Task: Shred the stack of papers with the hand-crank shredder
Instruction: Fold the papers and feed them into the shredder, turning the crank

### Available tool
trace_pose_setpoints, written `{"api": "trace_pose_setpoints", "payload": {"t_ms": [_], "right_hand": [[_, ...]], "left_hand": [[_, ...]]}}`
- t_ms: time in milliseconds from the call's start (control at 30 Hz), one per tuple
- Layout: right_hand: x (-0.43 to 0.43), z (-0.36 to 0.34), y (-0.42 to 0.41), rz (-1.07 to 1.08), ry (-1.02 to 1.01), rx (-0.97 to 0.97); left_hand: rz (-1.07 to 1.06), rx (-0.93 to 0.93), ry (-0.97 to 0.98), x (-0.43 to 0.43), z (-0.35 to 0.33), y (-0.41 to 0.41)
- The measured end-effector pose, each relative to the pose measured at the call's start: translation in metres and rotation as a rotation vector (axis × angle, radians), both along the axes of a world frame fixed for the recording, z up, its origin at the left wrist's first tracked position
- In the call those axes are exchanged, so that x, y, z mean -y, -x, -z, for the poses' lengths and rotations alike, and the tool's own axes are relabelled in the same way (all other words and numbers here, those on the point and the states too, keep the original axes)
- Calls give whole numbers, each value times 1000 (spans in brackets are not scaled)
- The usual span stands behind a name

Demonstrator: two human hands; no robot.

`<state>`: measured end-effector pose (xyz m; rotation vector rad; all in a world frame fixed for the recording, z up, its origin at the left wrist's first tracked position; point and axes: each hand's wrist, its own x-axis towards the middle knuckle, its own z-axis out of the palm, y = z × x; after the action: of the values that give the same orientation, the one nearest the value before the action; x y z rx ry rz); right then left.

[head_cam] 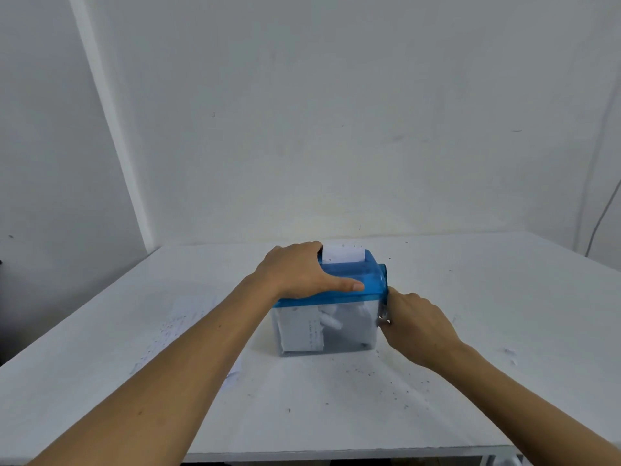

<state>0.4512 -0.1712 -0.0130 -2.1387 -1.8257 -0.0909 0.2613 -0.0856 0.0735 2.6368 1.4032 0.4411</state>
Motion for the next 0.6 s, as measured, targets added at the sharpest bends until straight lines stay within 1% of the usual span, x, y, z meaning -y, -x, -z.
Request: {"api": "trace_pose_setpoints", "payload": {"t_ms": [133,333,400,467,500,600], "right_hand": [[4,-9,2,-5,45,-16],[6,-36,1,-14,216,-88],[6,-51,2,-35,319,-85],[5,-70,2,-41,453,-46],[3,-81,0,-42,527,-58],[-2,-112,-6,-64,758,-217]], "left_hand": [[-3,19,-17,-2,3,0],[-7,37,5,-4,3,-1],[-7,33,15,-4,2,0],[-4,31,28,-3,2,0],[-4,30,26,-3,1,0],[-11,31,33,-2,0,0]]}}
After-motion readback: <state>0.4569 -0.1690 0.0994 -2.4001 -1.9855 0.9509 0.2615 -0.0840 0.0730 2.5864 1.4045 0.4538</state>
